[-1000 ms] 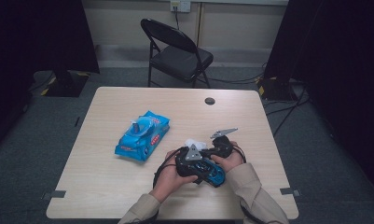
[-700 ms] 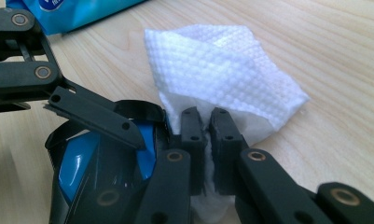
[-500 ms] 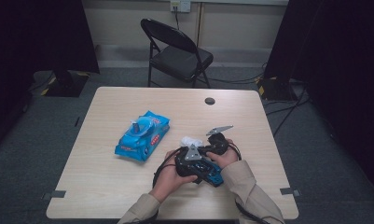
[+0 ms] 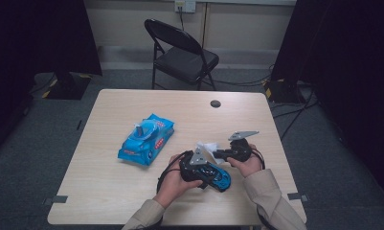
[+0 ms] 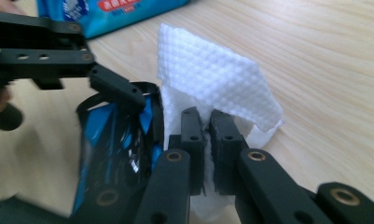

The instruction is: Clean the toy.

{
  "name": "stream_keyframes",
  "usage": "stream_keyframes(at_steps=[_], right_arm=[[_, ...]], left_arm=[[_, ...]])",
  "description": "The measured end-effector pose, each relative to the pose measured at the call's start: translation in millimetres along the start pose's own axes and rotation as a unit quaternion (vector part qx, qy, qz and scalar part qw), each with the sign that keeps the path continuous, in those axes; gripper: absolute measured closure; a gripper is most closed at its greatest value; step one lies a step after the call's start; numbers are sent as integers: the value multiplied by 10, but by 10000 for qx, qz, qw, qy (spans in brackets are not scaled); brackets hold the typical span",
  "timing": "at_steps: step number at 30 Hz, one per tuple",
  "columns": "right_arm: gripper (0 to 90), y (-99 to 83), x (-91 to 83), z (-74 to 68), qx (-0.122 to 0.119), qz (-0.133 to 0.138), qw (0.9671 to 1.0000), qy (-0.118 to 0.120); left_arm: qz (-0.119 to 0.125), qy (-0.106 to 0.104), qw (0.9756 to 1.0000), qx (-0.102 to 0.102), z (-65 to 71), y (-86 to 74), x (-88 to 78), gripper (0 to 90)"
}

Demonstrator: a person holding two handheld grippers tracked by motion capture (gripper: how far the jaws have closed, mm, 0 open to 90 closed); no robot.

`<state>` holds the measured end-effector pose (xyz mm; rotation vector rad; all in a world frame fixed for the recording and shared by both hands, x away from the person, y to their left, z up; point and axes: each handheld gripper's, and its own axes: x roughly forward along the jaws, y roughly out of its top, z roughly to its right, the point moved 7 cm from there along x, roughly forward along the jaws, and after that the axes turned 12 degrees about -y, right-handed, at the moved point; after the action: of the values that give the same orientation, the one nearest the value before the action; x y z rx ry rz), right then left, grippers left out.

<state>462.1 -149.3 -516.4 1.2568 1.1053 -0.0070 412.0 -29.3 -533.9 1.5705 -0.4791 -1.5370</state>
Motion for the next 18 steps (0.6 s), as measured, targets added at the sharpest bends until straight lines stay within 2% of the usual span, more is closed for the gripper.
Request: stream_keyframes(at_steps=[7,11,12,15,18], right_arm=[[857,-174,-245,-47,-111,111,9998,118],[856,-236,-352,-119,-175,181,9991,341],[854,-249,-377,-142,-219,150,9987,426],[846,-317,-413,-148,-351,-42,9985,425],[788,-390,-398,-85,-275,-120,9990,317]], left_arm=[[-2,-6,10000,-25,4,6,5,155],[-15,11,10000,-25,6,4,3,155],[-20,17,10000,-32,8,5,4,155],[-35,18,10000,-15,6,10,6,155],[-34,16,10000,-11,8,10,6,155]])
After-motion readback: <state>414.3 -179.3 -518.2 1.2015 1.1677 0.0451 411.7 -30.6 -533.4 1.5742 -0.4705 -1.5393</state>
